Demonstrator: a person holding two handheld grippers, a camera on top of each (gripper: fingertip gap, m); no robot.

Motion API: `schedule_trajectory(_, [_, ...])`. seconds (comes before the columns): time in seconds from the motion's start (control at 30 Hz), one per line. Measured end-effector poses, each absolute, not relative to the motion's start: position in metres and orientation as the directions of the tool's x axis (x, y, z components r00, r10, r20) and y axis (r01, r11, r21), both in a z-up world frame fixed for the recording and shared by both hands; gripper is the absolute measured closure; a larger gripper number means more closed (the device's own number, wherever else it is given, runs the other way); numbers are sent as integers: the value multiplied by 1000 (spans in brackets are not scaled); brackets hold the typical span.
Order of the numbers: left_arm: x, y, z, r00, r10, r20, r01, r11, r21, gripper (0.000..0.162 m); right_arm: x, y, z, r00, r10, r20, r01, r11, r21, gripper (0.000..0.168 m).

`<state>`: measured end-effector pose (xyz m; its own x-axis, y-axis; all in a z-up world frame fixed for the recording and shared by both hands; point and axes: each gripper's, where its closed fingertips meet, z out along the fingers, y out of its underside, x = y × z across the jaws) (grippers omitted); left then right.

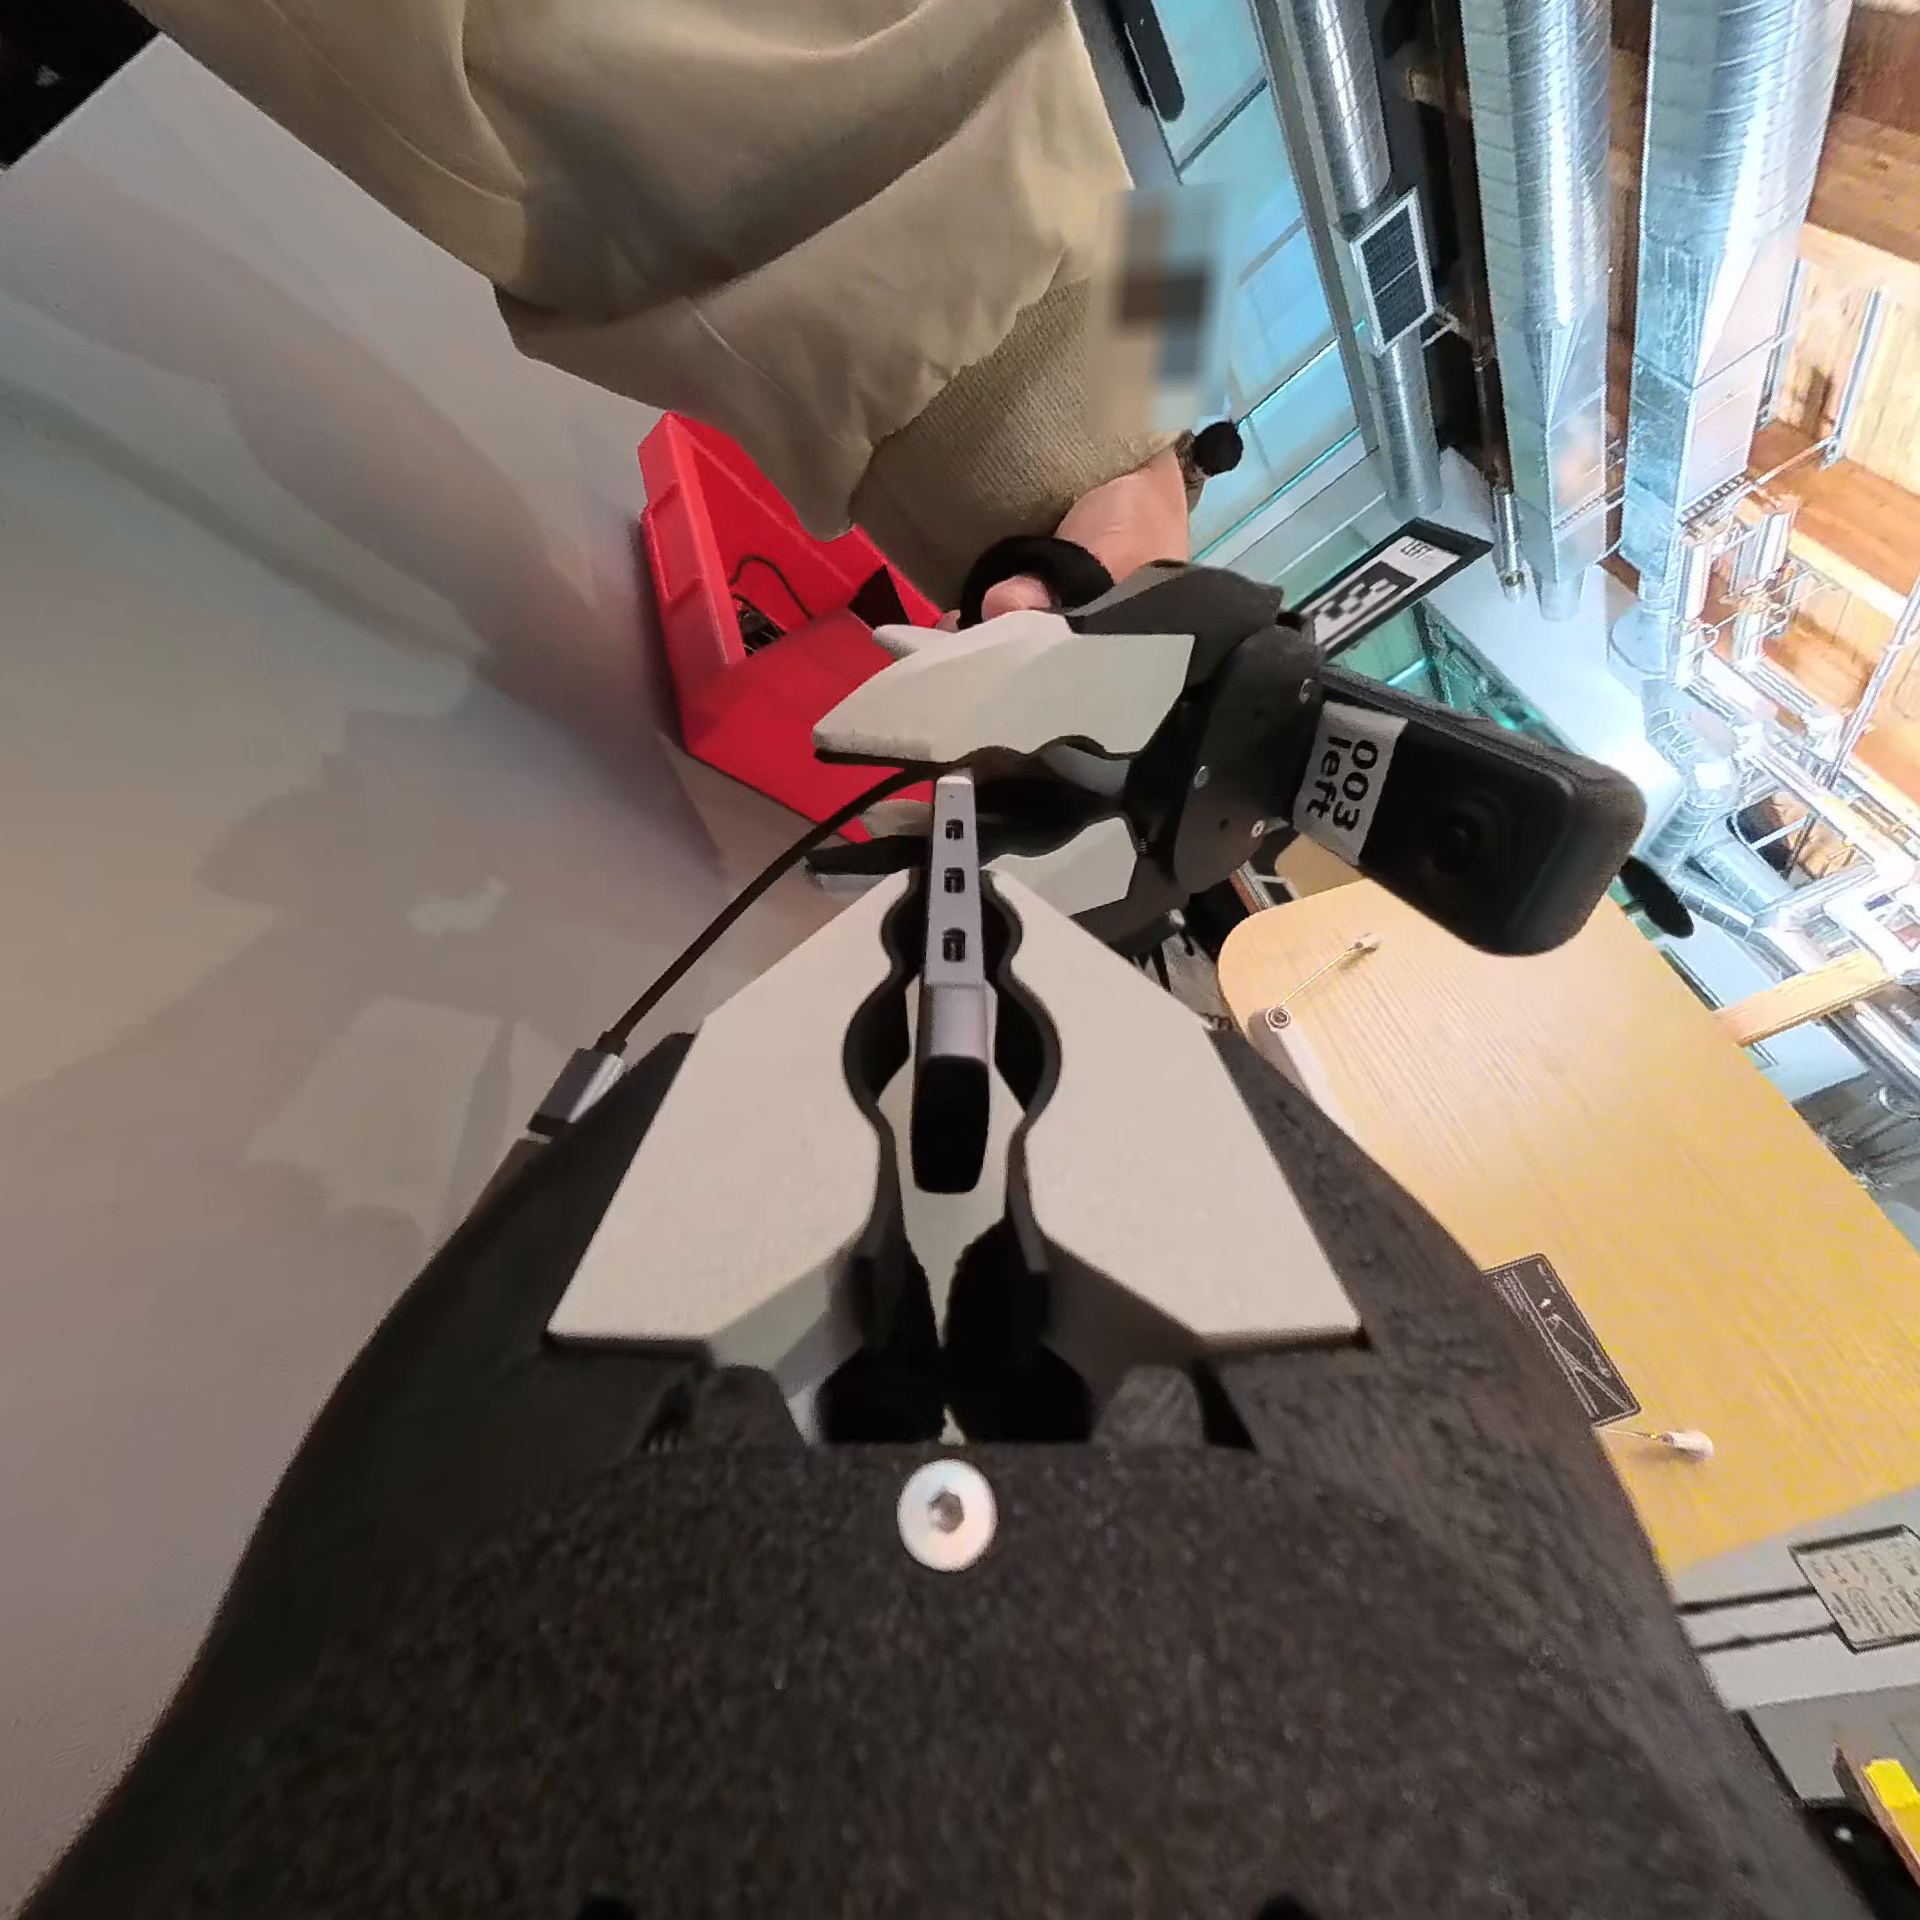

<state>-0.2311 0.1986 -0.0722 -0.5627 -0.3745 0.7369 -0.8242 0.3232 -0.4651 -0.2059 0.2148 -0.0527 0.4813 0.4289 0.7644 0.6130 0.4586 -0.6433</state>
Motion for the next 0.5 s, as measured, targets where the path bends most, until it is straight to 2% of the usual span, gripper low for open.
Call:
schedule_trajectory(0.07, [-225,204,-73,-568,-414,712,-823,311,-476,139,-201,221,-53,468,412,782,627,468,-622,160])
schedule_trajectory(0.13, [-208,226,-72,-549,-545,634,-830,262,-493,136,-186,240,-49,447,354,822,694,443,-568,161])
schedule_trajectory(0.23, [-182,288,-38,-450,-787,422,-777,112,-619,127,-163,276,-34,393,274,878,773,419,-477,161])
schedule_trajectory(0.33, [-186,322,29,-292,-939,182,-513,-7,-858,121,-147,317,-22,359,191,914,821,401,-406,161])
schedule_trajectory(0.4, [-216,297,54,-189,-981,34,-312,28,-950,116,-142,339,-23,377,151,914,829,385,-406,161])
schedule_trajectory(0.5, [-266,240,30,99,-994,-49,-141,35,-989,121,-147,359,-43,456,154,876,793,376,-479,161])
